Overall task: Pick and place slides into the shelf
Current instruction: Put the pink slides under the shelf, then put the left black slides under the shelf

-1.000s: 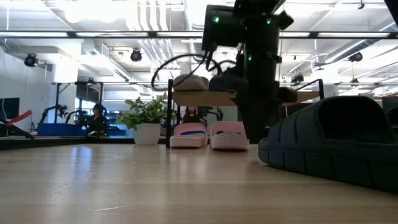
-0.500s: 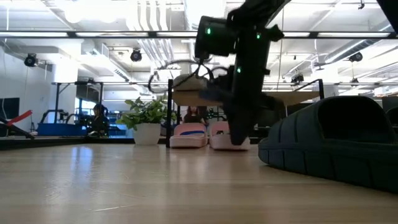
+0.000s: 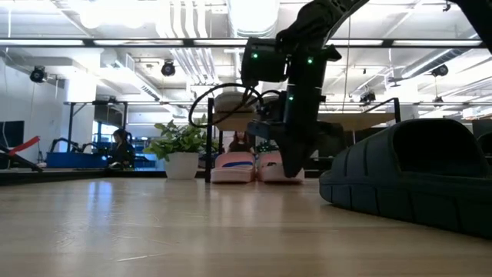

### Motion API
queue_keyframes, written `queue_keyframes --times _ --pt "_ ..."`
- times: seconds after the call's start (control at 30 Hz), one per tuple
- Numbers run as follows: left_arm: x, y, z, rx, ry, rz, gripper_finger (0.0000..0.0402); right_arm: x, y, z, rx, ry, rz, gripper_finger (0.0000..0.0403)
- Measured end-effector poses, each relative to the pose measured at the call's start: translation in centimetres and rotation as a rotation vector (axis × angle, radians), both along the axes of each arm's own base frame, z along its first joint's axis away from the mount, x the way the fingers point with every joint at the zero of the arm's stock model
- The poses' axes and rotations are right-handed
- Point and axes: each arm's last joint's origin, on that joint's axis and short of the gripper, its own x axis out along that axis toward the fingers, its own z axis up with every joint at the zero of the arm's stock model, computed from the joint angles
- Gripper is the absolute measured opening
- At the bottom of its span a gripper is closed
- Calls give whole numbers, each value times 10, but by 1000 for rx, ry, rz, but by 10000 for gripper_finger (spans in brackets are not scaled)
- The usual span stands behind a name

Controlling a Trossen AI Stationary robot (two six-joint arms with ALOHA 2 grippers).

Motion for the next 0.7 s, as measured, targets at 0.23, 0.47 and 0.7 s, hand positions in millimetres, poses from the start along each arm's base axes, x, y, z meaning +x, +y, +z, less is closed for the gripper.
queue_keyframes --times 0.23,0.47,0.7 --pt "0 0 0 2 1 0 184 7 -6 2 -38 -60 27 38" --pt "0 0 0 1 1 0 184 11 -8 3 -46 -105 31 38" --pt "0 0 0 1 0 1 184 11 9 13 -63 -108 136 38"
